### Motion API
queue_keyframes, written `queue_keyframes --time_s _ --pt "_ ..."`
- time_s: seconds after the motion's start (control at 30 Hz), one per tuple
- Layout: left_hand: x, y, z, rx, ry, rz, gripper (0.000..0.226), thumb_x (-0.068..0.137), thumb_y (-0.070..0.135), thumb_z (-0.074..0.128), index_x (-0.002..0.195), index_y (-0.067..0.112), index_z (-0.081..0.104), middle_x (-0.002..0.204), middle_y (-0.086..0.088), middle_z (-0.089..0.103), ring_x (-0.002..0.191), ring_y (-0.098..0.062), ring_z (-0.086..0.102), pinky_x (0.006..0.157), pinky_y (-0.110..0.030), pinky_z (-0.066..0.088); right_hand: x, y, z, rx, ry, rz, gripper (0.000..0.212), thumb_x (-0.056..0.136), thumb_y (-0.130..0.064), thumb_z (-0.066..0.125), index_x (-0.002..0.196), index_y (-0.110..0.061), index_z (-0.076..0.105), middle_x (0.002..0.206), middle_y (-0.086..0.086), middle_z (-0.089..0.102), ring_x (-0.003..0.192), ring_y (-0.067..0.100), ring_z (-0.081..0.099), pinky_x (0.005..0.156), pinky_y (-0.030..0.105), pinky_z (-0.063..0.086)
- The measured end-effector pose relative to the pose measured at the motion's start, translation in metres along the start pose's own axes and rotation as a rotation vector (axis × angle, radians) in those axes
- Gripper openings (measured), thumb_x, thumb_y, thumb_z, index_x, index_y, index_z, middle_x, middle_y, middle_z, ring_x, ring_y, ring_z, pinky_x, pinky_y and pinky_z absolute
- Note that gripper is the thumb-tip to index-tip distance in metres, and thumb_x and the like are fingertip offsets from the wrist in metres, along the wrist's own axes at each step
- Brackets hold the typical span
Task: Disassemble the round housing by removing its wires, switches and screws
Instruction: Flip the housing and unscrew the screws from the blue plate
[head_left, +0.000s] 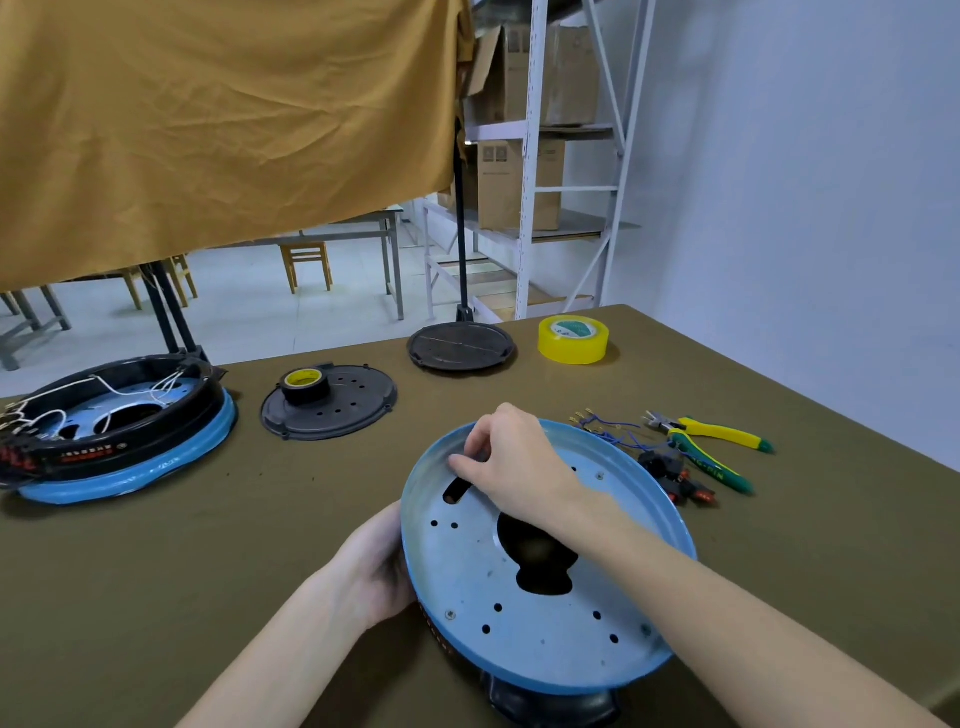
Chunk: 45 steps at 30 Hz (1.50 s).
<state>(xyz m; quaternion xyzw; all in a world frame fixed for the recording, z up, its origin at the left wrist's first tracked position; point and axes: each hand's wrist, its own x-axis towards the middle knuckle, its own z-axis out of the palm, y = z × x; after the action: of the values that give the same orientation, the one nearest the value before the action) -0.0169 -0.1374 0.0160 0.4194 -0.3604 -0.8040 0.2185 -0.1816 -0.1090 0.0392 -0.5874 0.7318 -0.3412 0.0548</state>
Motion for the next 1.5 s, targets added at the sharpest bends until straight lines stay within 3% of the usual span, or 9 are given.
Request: queue_keyframes --time_s 0.27,0.4,0.53,0.73,0.9,1.03,1.23,1.37,1.5 --pt "0.004 0.026 -0.015 0.325 -0.075 -0.018 0.034 0.105 0.008 0.050 0.094 0.000 0.081 0.098 -0.017 0.079 0.074 -0.024 0.078 0.056 -0.030 0.060 -0.003 -0.001 0.000 0.051 -0.055 -0.071 0.012 0.088 -0.024 0.072 0.084 -0.013 0.072 0.086 -0.005 0.056 0.079 0.003 0.053 0.069 0.023 0.046" --pt "0.010 0.034 -0.023 0.319 -0.182 -0.051 0.055 0.102 0.052 0.052 0.117 0.005 0.077 0.125 -0.017 0.073 0.103 -0.028 0.076 0.077 -0.034 0.062 -0.001 -0.004 0.002 -0.019 -0.066 -0.073 0.023 0.091 -0.021 0.071 0.074 -0.006 0.074 0.077 0.000 0.060 0.073 0.006 0.055 0.068 0.033 0.051" --pt "0.013 0.036 -0.030 0.332 -0.250 -0.045 0.071 0.084 0.068 0.071 0.128 0.013 0.073 0.136 -0.016 0.067 0.126 -0.032 0.065 0.100 -0.042 0.057 0.001 -0.005 -0.004 0.018 -0.224 -0.110 0.014 0.089 -0.006 0.064 0.093 -0.009 0.077 0.080 -0.009 0.059 0.073 0.003 0.059 0.064 0.011 0.044" --pt "0.014 0.036 -0.029 0.283 -0.215 -0.076 0.070 0.080 0.047 0.078 0.134 0.005 0.065 0.129 -0.019 0.071 0.113 -0.031 0.071 0.086 -0.038 0.062 0.005 -0.011 0.004 -0.104 -0.186 -0.075 0.028 0.091 -0.024 0.070 0.076 -0.001 0.073 0.082 0.011 0.070 0.081 0.022 0.063 0.069 0.042 0.056" --pt "0.009 0.024 -0.024 0.218 -0.189 -0.060 0.075 0.078 0.044 0.079 0.136 -0.001 0.062 0.131 -0.023 0.068 0.114 -0.034 0.068 0.102 -0.045 0.056 0.006 -0.010 -0.010 -0.026 -0.299 -0.111 0.009 0.090 -0.015 0.068 0.089 -0.011 0.076 0.077 -0.011 0.064 0.072 0.003 0.060 0.067 0.023 0.050" --pt "0.007 0.016 -0.020 0.204 -0.191 -0.034 0.075 0.075 0.041 0.083 0.131 -0.004 0.064 0.132 -0.027 0.066 0.106 -0.034 0.070 0.107 -0.047 0.053 0.000 -0.007 -0.009 -0.069 -0.216 -0.069 0.029 0.087 -0.035 0.076 0.082 -0.006 0.073 0.077 0.005 0.069 0.070 0.014 0.060 0.060 0.031 0.048" --pt "0.008 0.022 -0.031 0.359 -0.231 -0.058 0.077 0.071 0.045 0.089 0.128 0.000 0.066 0.126 -0.023 0.071 0.108 -0.029 0.074 0.088 -0.035 0.061 -0.009 -0.012 -0.009 0.010 -0.333 -0.135 0.008 0.091 -0.016 0.069 0.089 -0.013 0.076 0.086 0.000 0.074 0.074 0.007 0.063 0.061 0.016 0.047" --pt "0.010 0.023 -0.036 0.367 -0.273 -0.066 0.079 0.062 0.051 0.094 0.119 0.002 0.071 0.121 -0.022 0.073 0.105 -0.028 0.075 0.084 -0.033 0.062 -0.012 -0.012 -0.001 -0.010 -0.213 -0.102 0.022 0.086 -0.033 0.076 0.082 -0.011 0.075 0.082 0.002 0.070 0.074 0.013 0.062 0.063 0.029 0.051" --pt "0.013 0.022 -0.039 0.359 -0.288 -0.064 0.085 0.062 0.054 0.093 0.124 0.001 0.069 0.123 -0.021 0.073 0.107 -0.028 0.075 0.084 -0.031 0.061 -0.012 -0.006 0.001 0.053 -0.225 -0.140 0.013 0.090 -0.017 0.071 0.080 -0.012 0.078 0.072 -0.008 0.063 0.067 0.000 0.057 0.057 0.014 0.042"
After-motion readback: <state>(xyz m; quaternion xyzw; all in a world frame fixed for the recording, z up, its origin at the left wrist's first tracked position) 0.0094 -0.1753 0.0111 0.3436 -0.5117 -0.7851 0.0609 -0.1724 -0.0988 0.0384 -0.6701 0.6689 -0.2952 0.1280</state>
